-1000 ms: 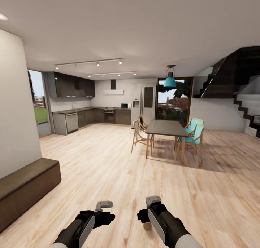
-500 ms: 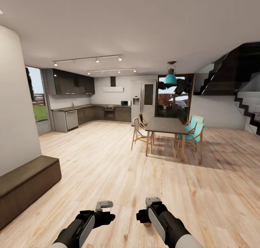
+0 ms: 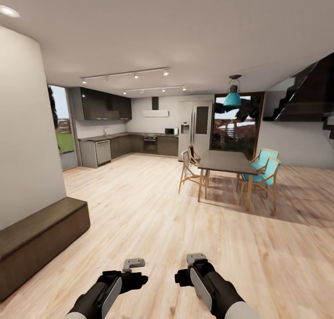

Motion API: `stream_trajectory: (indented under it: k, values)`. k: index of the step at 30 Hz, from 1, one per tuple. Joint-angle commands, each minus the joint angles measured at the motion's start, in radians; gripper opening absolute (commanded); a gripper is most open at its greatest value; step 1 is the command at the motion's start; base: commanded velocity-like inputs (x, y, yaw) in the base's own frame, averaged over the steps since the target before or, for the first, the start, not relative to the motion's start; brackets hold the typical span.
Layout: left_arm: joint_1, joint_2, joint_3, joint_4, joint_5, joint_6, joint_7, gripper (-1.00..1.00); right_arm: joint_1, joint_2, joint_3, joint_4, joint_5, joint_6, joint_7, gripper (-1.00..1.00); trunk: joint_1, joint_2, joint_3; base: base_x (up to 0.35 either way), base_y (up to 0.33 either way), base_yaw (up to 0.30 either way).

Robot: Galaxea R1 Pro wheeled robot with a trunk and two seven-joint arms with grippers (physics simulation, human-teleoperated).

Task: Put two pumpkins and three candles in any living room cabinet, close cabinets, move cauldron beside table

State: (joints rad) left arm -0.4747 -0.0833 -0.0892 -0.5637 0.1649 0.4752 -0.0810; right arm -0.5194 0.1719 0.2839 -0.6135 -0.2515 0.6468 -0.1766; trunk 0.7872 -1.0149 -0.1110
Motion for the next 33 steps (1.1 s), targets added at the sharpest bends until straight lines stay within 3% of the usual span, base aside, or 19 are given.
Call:
stream_trajectory:
  k: [1,13,19,33]
  values:
    - [-0.001,0.000,-0.003,-0.001,0.010,0.005,0.003,1.00,-0.001,-0.001,0.005,-0.002,-0.011,0.004,-0.010,1.00,0.000,-0.001,-0.002,0.012,0.013,0.252]
    - [-0.001,0.000,-0.003,0.000,0.010,0.005,0.003,1.00,-0.001,0.000,0.006,-0.002,-0.011,0.004,-0.011,1.00,0.000,-0.001,-0.012,0.002,-0.006,0.252]
    - [-0.001,0.000,-0.004,0.000,0.010,0.005,0.004,1.00,-0.001,0.000,0.006,-0.002,-0.010,0.002,-0.008,1.00,0.000,-0.001,-0.015,0.013,-0.198,0.152]
    - [-0.001,0.000,-0.004,0.001,0.010,0.005,0.004,1.00,-0.001,-0.001,0.006,-0.003,-0.011,0.001,-0.005,1.00,0.000,-0.001,-0.015,0.045,-0.140,-0.197]
